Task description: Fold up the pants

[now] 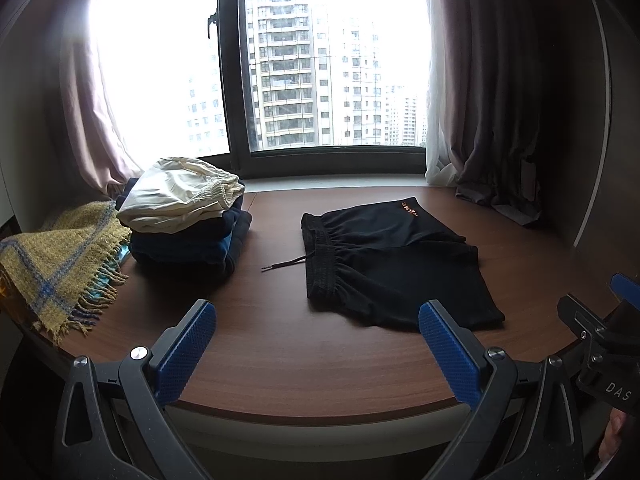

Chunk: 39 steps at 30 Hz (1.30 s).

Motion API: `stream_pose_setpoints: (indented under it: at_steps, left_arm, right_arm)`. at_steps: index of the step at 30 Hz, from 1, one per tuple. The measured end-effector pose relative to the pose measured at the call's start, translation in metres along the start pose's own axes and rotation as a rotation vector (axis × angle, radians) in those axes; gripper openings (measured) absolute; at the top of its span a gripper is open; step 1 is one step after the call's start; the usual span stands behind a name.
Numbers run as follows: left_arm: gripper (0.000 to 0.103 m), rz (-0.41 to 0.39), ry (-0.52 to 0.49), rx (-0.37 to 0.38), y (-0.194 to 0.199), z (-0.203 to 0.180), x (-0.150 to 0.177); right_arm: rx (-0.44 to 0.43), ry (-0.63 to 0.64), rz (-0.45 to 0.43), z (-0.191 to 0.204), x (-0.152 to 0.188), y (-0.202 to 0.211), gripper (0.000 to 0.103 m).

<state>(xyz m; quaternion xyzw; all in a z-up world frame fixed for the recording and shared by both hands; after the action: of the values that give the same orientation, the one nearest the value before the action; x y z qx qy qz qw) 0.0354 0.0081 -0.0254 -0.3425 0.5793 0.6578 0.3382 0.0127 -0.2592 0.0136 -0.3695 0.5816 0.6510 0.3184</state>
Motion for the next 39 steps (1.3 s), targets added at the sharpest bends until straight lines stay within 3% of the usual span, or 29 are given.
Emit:
stream_pose_setpoints:
  at_steps: [39]
  left_arm:
    - [0.103, 0.005, -0.004, -0.003, -0.0015, -0.0046, -0.007]
  right_arm:
    - [0.0, 0.01, -0.017, -0.0017, -0.0012, 0.0062, 0.102]
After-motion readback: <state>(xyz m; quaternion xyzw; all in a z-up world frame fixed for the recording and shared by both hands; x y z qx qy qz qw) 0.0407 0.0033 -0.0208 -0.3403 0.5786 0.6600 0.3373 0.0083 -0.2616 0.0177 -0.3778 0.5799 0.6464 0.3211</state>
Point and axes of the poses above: each gripper's, at about its wrist camera, not at the fingertips, and y roughly against the way its jaws point, z to its left, x to its underside, the point moved 6 cm from there along -y, roughly the way its jaws point, and after that the axes turned 6 degrees about -x, right-handed, at the moved point
